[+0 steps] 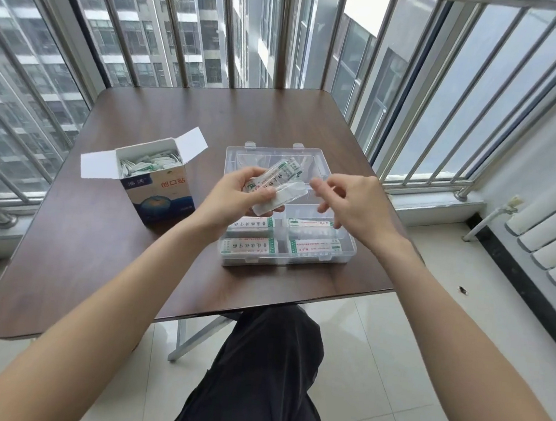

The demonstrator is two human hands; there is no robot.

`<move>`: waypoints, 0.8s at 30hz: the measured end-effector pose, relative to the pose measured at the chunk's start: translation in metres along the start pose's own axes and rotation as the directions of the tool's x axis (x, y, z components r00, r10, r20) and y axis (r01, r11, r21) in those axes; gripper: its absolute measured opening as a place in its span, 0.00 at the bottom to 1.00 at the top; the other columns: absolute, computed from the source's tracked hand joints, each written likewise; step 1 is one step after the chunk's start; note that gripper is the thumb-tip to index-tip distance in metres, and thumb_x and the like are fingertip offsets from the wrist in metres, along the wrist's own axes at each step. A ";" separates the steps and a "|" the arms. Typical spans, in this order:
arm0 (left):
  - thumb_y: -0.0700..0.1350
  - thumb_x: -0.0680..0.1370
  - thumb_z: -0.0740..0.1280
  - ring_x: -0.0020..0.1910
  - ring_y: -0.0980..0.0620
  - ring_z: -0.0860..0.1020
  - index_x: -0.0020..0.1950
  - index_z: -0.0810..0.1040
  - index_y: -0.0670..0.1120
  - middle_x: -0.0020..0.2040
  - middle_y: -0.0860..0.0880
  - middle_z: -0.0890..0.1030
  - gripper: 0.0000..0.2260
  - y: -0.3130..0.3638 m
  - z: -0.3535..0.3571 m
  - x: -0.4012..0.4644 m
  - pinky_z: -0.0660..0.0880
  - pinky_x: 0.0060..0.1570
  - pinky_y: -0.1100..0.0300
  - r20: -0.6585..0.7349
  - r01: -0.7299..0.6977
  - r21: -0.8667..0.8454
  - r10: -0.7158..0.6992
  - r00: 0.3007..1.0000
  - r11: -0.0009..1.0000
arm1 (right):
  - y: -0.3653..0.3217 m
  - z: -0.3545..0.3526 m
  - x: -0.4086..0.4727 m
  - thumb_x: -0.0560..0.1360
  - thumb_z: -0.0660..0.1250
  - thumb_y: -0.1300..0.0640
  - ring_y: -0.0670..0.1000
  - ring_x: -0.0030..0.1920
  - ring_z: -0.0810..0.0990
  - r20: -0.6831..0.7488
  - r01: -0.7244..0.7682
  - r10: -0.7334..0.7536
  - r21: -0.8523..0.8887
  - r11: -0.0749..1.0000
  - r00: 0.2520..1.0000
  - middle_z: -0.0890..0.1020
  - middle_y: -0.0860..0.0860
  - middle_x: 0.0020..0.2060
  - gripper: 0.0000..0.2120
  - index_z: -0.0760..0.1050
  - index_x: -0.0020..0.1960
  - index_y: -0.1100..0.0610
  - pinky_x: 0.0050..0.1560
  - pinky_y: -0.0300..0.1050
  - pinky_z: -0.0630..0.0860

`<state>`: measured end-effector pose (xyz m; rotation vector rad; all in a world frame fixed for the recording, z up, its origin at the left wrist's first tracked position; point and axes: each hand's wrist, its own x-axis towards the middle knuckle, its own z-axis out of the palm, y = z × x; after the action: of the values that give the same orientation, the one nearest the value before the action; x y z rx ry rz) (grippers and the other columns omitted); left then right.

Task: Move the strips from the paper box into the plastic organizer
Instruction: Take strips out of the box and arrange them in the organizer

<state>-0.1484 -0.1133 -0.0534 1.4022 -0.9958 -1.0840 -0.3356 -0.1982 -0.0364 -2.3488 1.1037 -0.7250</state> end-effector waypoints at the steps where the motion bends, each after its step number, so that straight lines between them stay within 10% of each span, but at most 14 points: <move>1: 0.38 0.77 0.66 0.43 0.49 0.84 0.60 0.74 0.44 0.53 0.45 0.81 0.13 0.001 0.003 0.001 0.79 0.40 0.62 0.007 0.000 -0.001 0.000 1.000 1.000 | -0.004 0.002 -0.001 0.76 0.64 0.43 0.49 0.23 0.78 0.002 -0.083 0.083 0.158 0.984 0.997 0.82 0.48 0.27 0.18 0.79 0.41 0.57 0.34 0.37 0.75; 7: 0.38 0.77 0.66 0.39 0.52 0.83 0.59 0.74 0.44 0.52 0.46 0.80 0.11 0.002 0.017 0.003 0.80 0.38 0.62 0.003 -0.046 0.024 0.046 0.999 0.999 | -0.007 0.015 -0.002 0.77 0.66 0.62 0.44 0.22 0.75 0.277 -0.401 0.294 0.705 0.585 0.915 0.80 0.49 0.25 0.03 0.75 0.48 0.62 0.22 0.33 0.69; 12: 0.43 0.80 0.61 0.42 0.54 0.83 0.59 0.74 0.46 0.52 0.48 0.81 0.08 0.003 0.019 0.006 0.80 0.44 0.61 -0.022 -0.056 0.051 0.057 0.998 0.997 | 0.001 0.001 -0.003 0.78 0.63 0.51 0.48 0.33 0.83 0.339 -0.462 0.334 0.780 0.422 0.879 0.84 0.54 0.35 0.13 0.77 0.45 0.62 0.32 0.36 0.78; 20: 0.37 0.74 0.70 0.42 0.53 0.81 0.56 0.76 0.46 0.50 0.46 0.81 0.12 0.003 0.014 0.019 0.77 0.40 0.66 -0.111 -0.018 0.085 0.027 0.993 0.996 | 0.033 -0.004 0.000 0.68 0.74 0.58 0.45 0.33 0.77 0.165 -0.311 0.285 0.166 0.936 0.944 0.82 0.49 0.35 0.06 0.79 0.44 0.53 0.35 0.40 0.73; 24: 0.35 0.71 0.73 0.40 0.56 0.79 0.59 0.75 0.43 0.47 0.49 0.81 0.18 0.004 0.022 0.022 0.76 0.39 0.68 -0.108 -0.002 0.098 0.013 0.994 0.995 | 0.026 0.002 0.003 0.69 0.73 0.52 0.48 0.43 0.79 0.186 -0.216 0.241 -0.148 0.965 0.952 0.80 0.44 0.36 0.06 0.76 0.43 0.49 0.41 0.42 0.71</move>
<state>-0.1644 -0.1403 -0.0524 1.5188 -0.9849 -0.9537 -0.3471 -0.2152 -0.0527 -2.2829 1.3336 -0.3330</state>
